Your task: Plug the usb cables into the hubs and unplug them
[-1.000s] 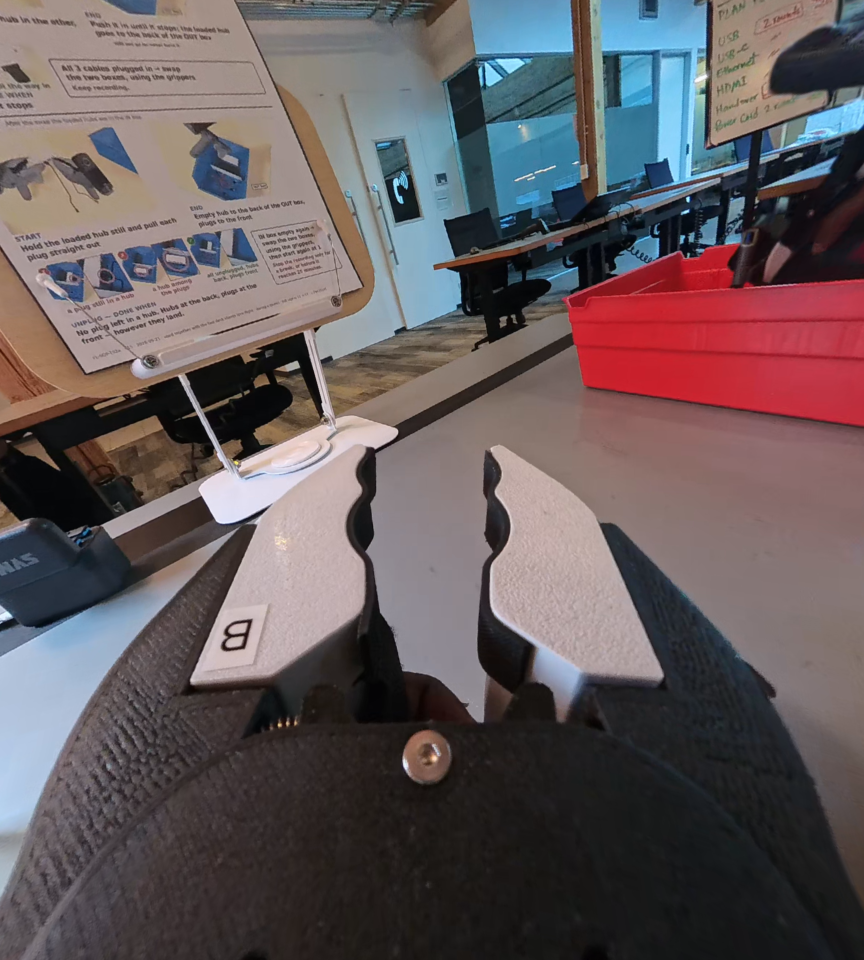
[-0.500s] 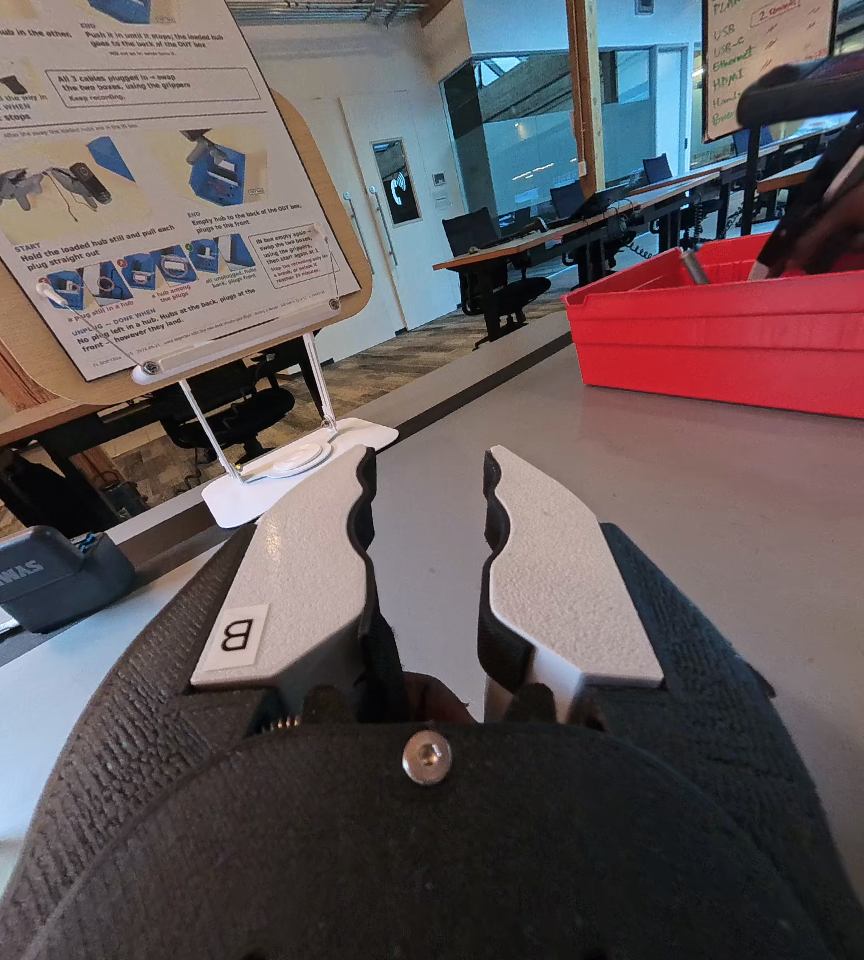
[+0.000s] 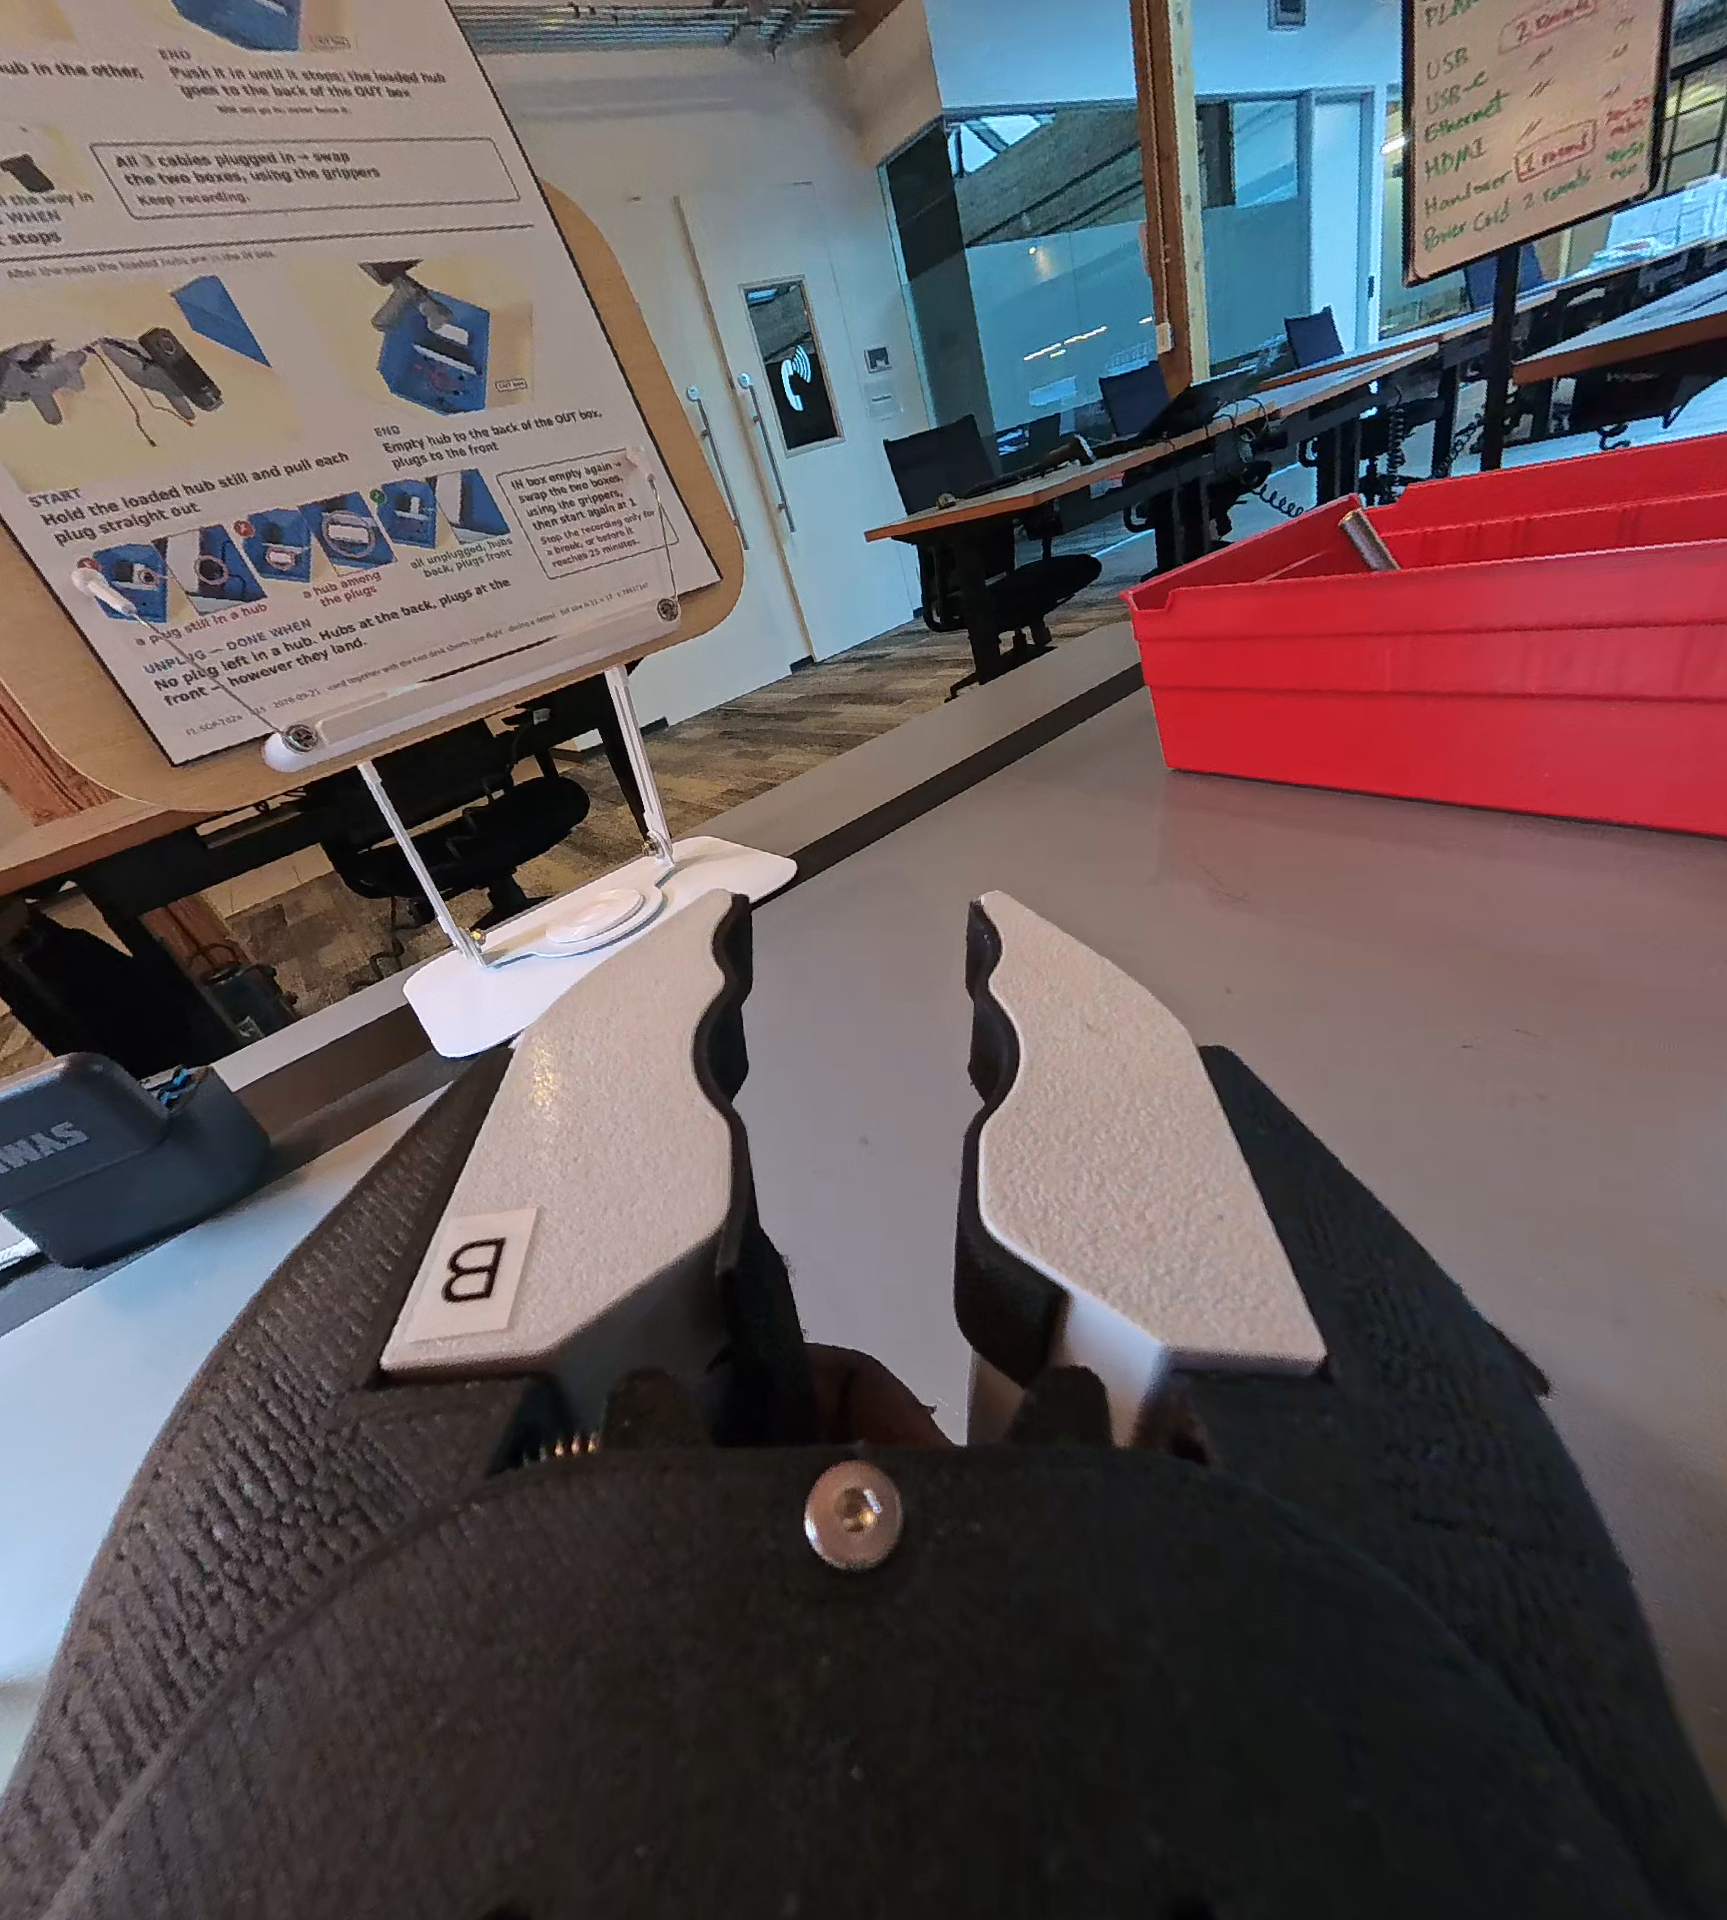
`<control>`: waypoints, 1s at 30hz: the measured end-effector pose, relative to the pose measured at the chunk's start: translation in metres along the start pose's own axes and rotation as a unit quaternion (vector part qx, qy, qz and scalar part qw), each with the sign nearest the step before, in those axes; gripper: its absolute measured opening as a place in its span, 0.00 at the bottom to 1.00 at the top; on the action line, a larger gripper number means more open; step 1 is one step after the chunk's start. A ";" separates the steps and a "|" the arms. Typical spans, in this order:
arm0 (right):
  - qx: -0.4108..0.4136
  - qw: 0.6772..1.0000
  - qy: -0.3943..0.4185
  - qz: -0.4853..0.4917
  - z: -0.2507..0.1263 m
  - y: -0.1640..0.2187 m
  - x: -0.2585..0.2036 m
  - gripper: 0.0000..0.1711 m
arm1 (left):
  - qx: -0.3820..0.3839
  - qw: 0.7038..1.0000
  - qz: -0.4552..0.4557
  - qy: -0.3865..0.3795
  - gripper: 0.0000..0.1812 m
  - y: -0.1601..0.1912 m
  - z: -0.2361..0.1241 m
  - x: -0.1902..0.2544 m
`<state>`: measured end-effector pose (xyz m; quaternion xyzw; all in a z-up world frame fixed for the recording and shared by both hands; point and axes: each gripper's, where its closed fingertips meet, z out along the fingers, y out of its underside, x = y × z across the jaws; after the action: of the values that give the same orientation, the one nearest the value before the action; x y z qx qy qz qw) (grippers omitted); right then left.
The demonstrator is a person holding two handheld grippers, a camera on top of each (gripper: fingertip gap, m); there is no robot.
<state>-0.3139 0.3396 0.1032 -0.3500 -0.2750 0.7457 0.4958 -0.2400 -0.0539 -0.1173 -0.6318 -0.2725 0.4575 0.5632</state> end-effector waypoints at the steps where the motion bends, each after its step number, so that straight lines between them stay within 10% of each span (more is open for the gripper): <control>1: 0.071 0.997 0.002 0.014 -0.006 -0.024 -0.003 0.40 | 0.000 1.000 0.000 0.000 0.22 0.000 0.000 0.000; 9: 0.299 0.954 0.005 0.023 -0.054 -0.106 -0.021 0.40 | 0.045 0.997 -0.036 0.050 0.25 -0.038 -0.011 0.010; 17: 0.330 0.944 0.024 0.013 -0.068 -0.123 -0.010 0.42 | 0.199 0.965 -0.170 -0.014 0.60 -0.147 -0.103 -0.085; 22: 0.347 0.938 0.017 0.009 -0.075 -0.132 -0.010 0.45 | 0.106 0.939 -0.094 -0.312 0.60 -0.090 -0.174 -0.243; 30: 0.358 0.934 -0.007 0.003 -0.078 -0.139 -0.025 0.46 | -0.110 0.930 -0.098 -0.338 0.60 0.023 -0.152 -0.306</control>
<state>-0.1697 0.3707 0.1674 -0.1448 0.0082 0.7984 0.5844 -0.2422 -0.3923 -0.0646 -0.4681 -0.5561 0.5534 0.4068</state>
